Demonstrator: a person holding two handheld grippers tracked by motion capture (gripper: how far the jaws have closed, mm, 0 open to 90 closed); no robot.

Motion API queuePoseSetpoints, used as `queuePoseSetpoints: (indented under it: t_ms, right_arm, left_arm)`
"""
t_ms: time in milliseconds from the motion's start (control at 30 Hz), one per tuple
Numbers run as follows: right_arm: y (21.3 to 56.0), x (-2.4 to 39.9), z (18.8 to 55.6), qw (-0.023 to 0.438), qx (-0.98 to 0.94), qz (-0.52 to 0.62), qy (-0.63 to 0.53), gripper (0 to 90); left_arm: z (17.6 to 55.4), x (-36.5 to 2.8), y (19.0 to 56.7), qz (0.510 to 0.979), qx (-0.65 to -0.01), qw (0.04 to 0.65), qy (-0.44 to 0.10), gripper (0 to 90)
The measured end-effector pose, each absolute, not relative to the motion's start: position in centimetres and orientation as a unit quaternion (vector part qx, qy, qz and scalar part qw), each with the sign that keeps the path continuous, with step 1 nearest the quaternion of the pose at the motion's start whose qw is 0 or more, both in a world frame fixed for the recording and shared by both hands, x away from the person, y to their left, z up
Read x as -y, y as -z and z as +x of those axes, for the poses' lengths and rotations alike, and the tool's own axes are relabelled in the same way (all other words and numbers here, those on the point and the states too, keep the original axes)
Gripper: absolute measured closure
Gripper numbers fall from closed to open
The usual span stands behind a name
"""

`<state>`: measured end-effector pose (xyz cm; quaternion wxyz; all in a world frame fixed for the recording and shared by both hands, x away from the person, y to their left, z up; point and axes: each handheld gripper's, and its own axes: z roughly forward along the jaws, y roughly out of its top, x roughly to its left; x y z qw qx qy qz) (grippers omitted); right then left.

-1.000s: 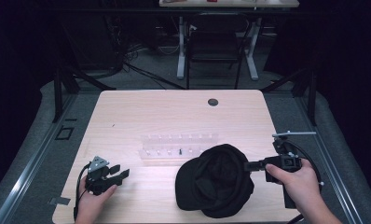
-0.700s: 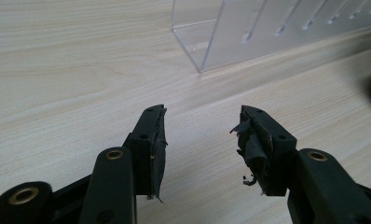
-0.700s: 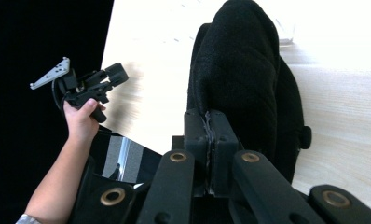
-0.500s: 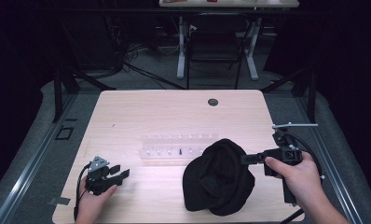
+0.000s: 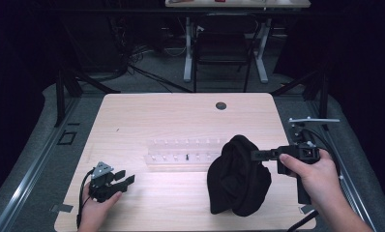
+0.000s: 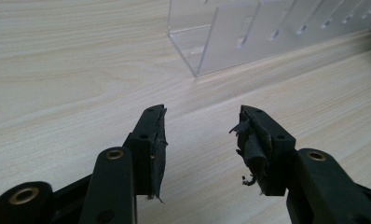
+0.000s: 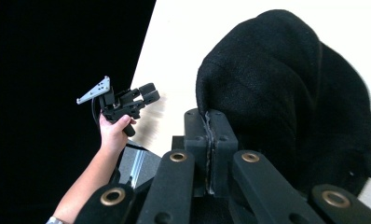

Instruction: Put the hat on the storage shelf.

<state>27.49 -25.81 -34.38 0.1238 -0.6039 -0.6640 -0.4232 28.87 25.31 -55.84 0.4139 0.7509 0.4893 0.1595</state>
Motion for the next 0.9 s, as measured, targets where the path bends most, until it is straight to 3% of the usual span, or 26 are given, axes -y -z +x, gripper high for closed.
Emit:
queuePoseSetpoints:
  t_ms: [900]
  right_arm:
    - [30.5,25.9,28.8,0.109,0.644,-0.584,0.482,89.0]
  left_arm:
    - [28.8,-25.1,55.8,0.751,-0.483,0.416,-0.171,52.0]
